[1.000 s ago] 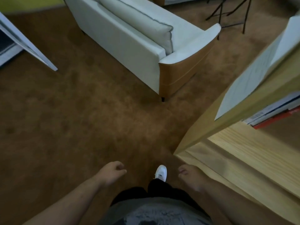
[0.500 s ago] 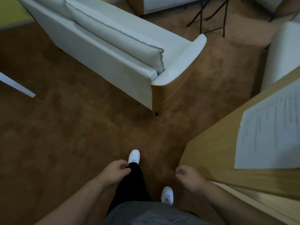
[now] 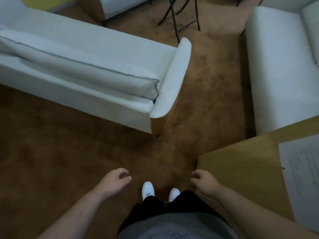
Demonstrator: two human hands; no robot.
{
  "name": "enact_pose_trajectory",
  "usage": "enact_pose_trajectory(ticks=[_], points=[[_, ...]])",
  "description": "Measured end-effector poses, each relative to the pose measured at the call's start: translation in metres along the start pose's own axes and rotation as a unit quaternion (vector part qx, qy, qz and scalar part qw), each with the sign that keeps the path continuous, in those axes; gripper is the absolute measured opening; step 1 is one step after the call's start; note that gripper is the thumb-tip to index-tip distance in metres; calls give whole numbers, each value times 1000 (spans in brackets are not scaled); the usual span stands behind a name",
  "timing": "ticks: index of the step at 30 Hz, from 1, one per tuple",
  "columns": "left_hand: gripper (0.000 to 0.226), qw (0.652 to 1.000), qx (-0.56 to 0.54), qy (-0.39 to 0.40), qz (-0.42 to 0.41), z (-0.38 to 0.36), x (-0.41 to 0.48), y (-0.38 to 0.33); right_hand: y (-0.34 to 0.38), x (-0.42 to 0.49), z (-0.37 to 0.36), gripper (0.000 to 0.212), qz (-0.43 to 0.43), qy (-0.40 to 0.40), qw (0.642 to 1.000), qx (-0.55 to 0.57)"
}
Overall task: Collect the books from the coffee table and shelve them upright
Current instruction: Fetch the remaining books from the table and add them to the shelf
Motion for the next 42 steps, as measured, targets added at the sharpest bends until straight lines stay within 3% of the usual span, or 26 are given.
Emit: enact_pose_trajectory(ticks=[8,20,30,37,42], points=[[40,996,63,30,-50,50,80,-75,32,51,60,34,-27,-29,998,55],[32,986,113,35,-116,114,208,-287,72,153,220,33,-74,-32,992,99],[30,975,157,69,-143,162,321,-419,108,227,334,36,-89,-59,980,165],[24,977,140,67,-144,218,416,-500,140,281,455,39,-100,-72,982,145],[35,975,164,89,-123,259,469,-557,169,325,551,39,-102,-89,981,137]])
Point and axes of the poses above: each hand's wrist, its own x-axis towards the middle knuckle, its own z-axis out of the back of the hand, y = z × x, the point moved 1 cm from there along x, towards the middle knuckle, and after that the axes turned 11 degrees about x, right-handed, at the moved point
